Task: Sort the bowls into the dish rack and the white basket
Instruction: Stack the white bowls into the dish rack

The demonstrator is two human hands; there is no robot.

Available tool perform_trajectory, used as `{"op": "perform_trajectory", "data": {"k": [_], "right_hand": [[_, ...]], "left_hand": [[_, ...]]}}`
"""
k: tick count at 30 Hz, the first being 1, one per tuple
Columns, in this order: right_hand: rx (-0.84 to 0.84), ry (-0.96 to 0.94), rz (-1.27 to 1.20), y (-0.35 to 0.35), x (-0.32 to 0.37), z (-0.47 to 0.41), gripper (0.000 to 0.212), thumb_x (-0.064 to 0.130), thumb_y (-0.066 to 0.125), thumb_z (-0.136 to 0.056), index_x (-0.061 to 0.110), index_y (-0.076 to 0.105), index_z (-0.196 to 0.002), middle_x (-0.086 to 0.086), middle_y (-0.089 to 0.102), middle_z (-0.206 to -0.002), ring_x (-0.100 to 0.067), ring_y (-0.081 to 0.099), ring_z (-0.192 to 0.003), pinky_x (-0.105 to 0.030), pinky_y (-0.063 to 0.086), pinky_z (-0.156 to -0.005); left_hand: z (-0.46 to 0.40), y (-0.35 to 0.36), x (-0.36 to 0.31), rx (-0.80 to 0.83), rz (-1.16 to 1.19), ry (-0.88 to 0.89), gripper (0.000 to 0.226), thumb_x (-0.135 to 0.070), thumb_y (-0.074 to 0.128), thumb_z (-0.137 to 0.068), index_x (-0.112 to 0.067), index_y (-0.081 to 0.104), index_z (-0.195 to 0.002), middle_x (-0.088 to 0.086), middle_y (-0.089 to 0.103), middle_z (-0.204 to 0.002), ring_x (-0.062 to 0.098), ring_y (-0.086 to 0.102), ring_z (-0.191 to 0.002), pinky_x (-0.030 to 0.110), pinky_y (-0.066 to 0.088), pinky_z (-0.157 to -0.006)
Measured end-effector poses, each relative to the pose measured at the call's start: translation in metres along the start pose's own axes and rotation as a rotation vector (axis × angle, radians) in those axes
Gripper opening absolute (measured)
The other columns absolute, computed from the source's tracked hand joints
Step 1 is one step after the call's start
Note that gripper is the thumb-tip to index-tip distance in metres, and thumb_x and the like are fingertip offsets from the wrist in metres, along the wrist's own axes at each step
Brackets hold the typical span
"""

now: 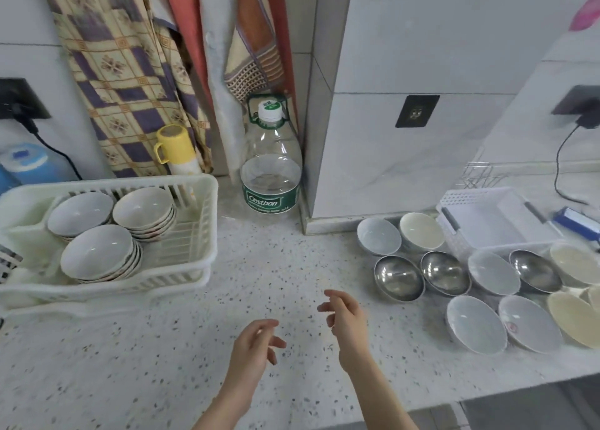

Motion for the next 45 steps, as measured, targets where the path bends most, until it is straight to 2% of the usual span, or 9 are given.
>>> {"op": "perform_trajectory", "data": {"k": [8,17,22,25,29,31,35,42,45], "right_hand": [[-0.326,0.173,-0.165,-0.082,-0.03,0.006,0.018,0.022,0.056,-0.093,0.013,0.067,-0.103,-0.01,0.072,-0.086,-0.015,0.043,-0.058,-0.026,0.035,-0.052],[-0.757,0.276,-0.434,-0.178,-0.039,-0.018,0.057,0.04,0.053,-0.092,0.018,0.037,-0.142,-0.004,0.071,-0.095,-0.016,0.042,-0.059,-0.029,0.03,-0.051],[-0.722,0.243,-0.42,-0.213,-0.037,-0.041,0.05,0.036,0.049,-0.094,0.021,0.04,-0.141,-0.006,0.072,-0.1,-0.018,0.043,-0.061,-0.03,0.034,-0.055],[-0.675,0.271,-0.356,-0.222,-0.04,-0.048,0.044,0.024,0.048,-0.092,0.015,0.045,-0.134,-0.007,0.07,-0.098,-0.019,0.048,-0.063,-0.033,0.037,-0.061],[-0.687,0.294,-0.395,-0.228,-0.038,-0.049,0.041,0.017,0.05,-0.087,0.013,0.049,-0.127,-0.008,0.071,-0.095,-0.019,0.044,-0.067,-0.03,0.036,-0.057],[-0.664,0.309,-0.424,-0.23,-0.034,-0.049,0.035,0.016,0.05,-0.086,0.014,0.051,-0.12,-0.01,0.074,-0.093,-0.018,0.038,-0.063,-0.028,0.032,-0.053],[-0.55,0.27,-0.401,-0.234,-0.022,-0.044,0.024,0.014,0.051,-0.085,0.014,0.055,-0.109,-0.005,0.076,-0.077,-0.016,0.024,-0.052,-0.027,0.025,-0.05],[-0.418,0.162,-0.368,-0.237,0.003,-0.051,0.027,0.01,0.053,-0.084,0.012,0.055,-0.111,-0.016,0.073,-0.088,-0.009,0.023,-0.04,-0.017,0.027,-0.037],[-0.373,0.123,-0.338,-0.238,0.011,-0.058,0.028,0.012,0.056,-0.084,0.023,0.057,-0.109,-0.013,0.074,-0.089,-0.008,0.027,-0.042,-0.018,0.034,-0.043]], "left_hand": [[-0.029,0.059,-0.013,0.212,-0.214,0.004,0.015,-0.033,0.052,-0.098,-0.024,0.065,-0.101,-0.003,0.074,-0.083,0.006,0.056,-0.055,0.021,0.039,-0.056],[-0.089,0.176,-0.048,0.189,-0.22,0.015,0.015,-0.034,0.051,-0.098,-0.025,0.055,-0.109,-0.003,0.069,-0.097,0.01,0.055,-0.064,0.024,0.038,-0.056],[-0.124,0.217,-0.046,0.028,-0.179,-0.014,0.011,-0.029,0.051,-0.097,-0.021,0.058,-0.094,0.003,0.065,-0.088,0.013,0.048,-0.059,0.025,0.035,-0.051],[-0.136,0.229,-0.044,-0.04,-0.137,-0.036,0.017,-0.033,0.052,-0.096,-0.018,0.059,-0.098,0.005,0.065,-0.087,0.012,0.044,-0.054,0.021,0.03,-0.044],[-0.147,0.239,-0.053,-0.109,-0.14,-0.064,0.028,-0.046,0.053,-0.094,-0.02,0.057,-0.084,0.006,0.067,-0.084,0.014,0.039,-0.047,0.023,0.027,-0.042],[-0.152,0.242,-0.059,-0.137,-0.134,-0.109,0.03,-0.049,0.054,-0.092,-0.019,0.057,-0.088,0.004,0.068,-0.083,0.014,0.036,-0.047,0.023,0.027,-0.042],[-0.159,0.246,-0.066,-0.151,-0.131,-0.176,0.034,-0.049,0.055,-0.092,-0.016,0.056,-0.102,0.004,0.068,-0.087,0.014,0.035,-0.051,0.024,0.028,-0.044],[-0.172,0.257,-0.071,-0.073,-0.17,-0.239,0.034,-0.037,0.057,-0.092,-0.012,0.062,-0.114,0.012,0.07,-0.115,0.015,0.035,-0.057,0.024,0.027,-0.052],[-0.174,0.26,-0.07,-0.081,-0.157,-0.251,0.019,-0.027,0.058,-0.092,-0.011,0.062,-0.102,0.011,0.068,-0.1,0.014,0.038,-0.055,0.023,0.028,-0.051]]}}
Point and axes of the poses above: each hand's wrist, its own z-axis away from the middle knuckle, its own y-axis out of the palm, x = y × z, the point moved 1 cm from there along -z, towards the middle knuckle
